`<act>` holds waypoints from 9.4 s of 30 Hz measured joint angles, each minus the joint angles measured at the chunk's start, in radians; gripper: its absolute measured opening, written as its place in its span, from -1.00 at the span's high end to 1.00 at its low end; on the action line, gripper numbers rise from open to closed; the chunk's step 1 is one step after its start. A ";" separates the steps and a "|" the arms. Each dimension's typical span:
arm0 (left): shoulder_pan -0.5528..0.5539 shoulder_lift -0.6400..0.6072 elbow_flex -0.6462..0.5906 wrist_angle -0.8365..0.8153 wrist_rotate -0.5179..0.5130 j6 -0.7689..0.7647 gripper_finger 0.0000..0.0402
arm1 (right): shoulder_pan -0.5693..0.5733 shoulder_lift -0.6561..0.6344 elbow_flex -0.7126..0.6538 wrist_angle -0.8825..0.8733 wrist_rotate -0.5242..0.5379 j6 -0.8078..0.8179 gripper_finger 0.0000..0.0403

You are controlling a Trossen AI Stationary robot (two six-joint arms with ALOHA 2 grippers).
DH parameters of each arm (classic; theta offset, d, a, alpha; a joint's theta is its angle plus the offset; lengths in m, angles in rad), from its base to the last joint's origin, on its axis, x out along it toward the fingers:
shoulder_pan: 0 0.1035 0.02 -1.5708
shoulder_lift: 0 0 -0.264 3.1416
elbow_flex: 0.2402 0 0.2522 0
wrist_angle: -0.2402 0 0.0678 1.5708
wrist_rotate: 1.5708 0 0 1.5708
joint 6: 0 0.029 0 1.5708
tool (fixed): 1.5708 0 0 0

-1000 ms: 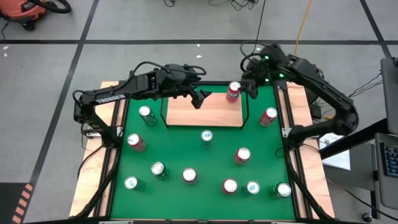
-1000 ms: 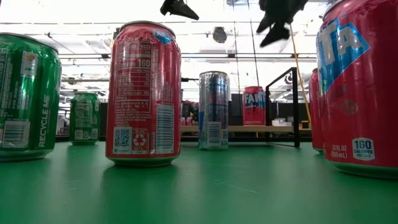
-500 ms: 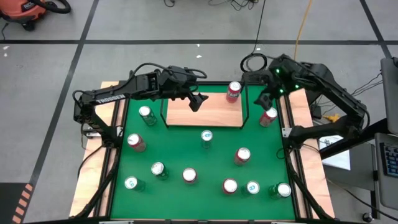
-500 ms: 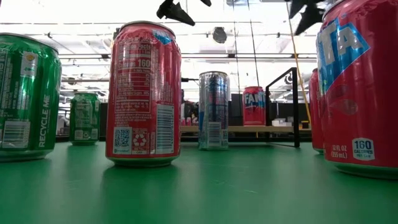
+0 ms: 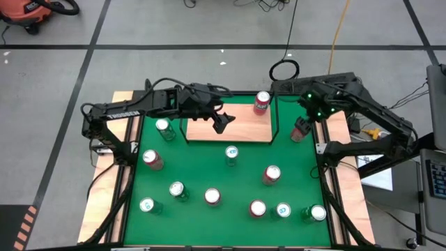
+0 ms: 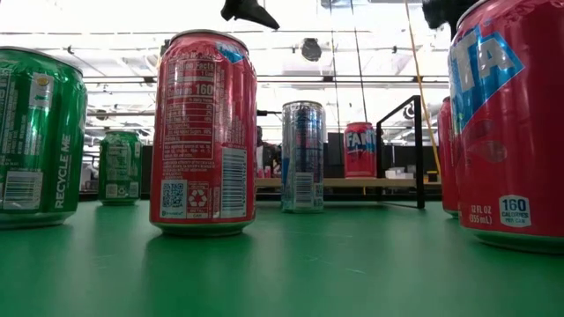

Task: Place canned beverage on shelf
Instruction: Put the red soda can on the shelf

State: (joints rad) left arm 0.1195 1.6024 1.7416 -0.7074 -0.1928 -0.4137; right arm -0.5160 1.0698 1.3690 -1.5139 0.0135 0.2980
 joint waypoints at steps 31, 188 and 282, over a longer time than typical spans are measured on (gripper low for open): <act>-0.015 0.000 0.000 0.000 -0.006 0.002 -0.98 | -0.236 0.097 -0.282 0.157 0.009 -0.179 -0.87; -0.001 0.000 0.000 0.398 0.049 0.352 -0.99 | -0.173 0.120 0.388 0.538 -0.727 0.161 -0.44; 0.042 0.046 0.000 0.647 0.584 -0.881 -0.43 | 0.180 0.123 0.388 0.731 -0.535 -0.886 -0.95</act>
State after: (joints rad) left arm 0.1614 1.6482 1.7420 -0.0604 0.3916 -1.2945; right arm -0.3363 1.1930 1.7565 -0.7830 -0.5211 -0.5883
